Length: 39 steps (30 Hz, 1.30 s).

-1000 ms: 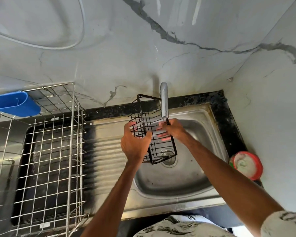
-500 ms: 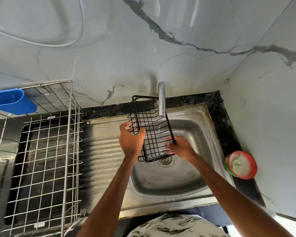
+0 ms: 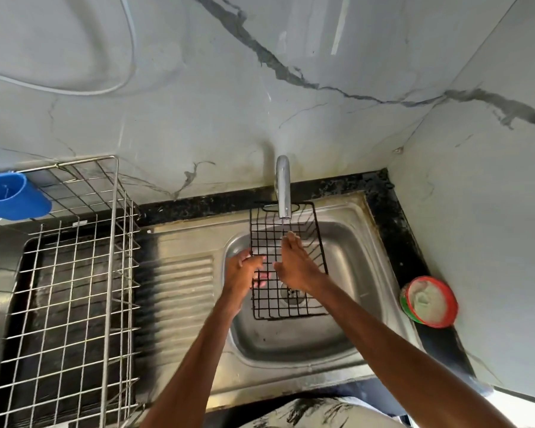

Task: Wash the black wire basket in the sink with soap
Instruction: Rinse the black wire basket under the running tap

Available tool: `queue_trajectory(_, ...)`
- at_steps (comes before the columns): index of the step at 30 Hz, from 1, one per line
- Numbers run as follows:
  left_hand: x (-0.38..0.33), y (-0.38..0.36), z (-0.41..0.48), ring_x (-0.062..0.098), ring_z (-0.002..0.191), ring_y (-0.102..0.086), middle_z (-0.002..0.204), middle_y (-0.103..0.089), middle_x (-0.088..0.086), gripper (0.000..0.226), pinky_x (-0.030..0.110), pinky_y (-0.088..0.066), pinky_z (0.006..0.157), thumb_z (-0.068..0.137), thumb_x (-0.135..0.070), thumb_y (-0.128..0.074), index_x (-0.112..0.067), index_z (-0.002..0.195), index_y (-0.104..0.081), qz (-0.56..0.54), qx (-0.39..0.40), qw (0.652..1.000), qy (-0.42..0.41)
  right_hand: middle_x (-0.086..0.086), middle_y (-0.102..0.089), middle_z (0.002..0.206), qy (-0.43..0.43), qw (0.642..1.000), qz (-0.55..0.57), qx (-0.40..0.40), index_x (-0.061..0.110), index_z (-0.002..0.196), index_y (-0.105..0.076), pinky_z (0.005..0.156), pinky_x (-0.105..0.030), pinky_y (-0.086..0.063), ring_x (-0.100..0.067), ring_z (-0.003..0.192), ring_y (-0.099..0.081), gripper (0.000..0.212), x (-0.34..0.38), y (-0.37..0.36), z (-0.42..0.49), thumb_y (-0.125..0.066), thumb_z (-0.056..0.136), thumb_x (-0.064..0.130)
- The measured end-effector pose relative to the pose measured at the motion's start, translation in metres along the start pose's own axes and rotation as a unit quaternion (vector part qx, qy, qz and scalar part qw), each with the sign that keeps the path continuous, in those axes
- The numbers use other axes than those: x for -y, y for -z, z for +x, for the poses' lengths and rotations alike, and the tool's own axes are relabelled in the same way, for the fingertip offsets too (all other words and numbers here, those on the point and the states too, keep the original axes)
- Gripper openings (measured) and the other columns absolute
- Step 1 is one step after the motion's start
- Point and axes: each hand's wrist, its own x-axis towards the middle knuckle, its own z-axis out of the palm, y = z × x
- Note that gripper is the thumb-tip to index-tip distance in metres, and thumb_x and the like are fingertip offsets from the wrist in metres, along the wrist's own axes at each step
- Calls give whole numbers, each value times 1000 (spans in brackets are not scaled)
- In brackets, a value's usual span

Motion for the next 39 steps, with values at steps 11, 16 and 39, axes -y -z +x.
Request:
queue_trajectory(11,7,-8,3,14,73,-56,76,-59,9,11,10,-48,52,91,2,-57,-2,81,-59,73,44,996,-12,-5,33,161,64,995,-60,50,17,155,22,125,-55,1,-26,150,26,93,2,-33,8,-52,100,15)
queue_trajectory(16,12,-4,8,-3,71,-64,79,-67,-8,17,9,-49,56,99,-8,-58,-4,84,-67,43,35,998,-19,4,34,161,-26,997,-76,1,25,156,25,121,-61,10,-26,148,31,71,-5,-30,24,-16,105,54)
queue_trajectory(39,24,-1,31,14,76,-75,107,-75,20,38,26,-58,56,103,-14,-60,-4,139,-59,17,-3,996,-88,-5,20,167,47,992,4,-121,15,159,13,127,-46,1,-22,153,21,70,-6,-43,34,-13,105,49)
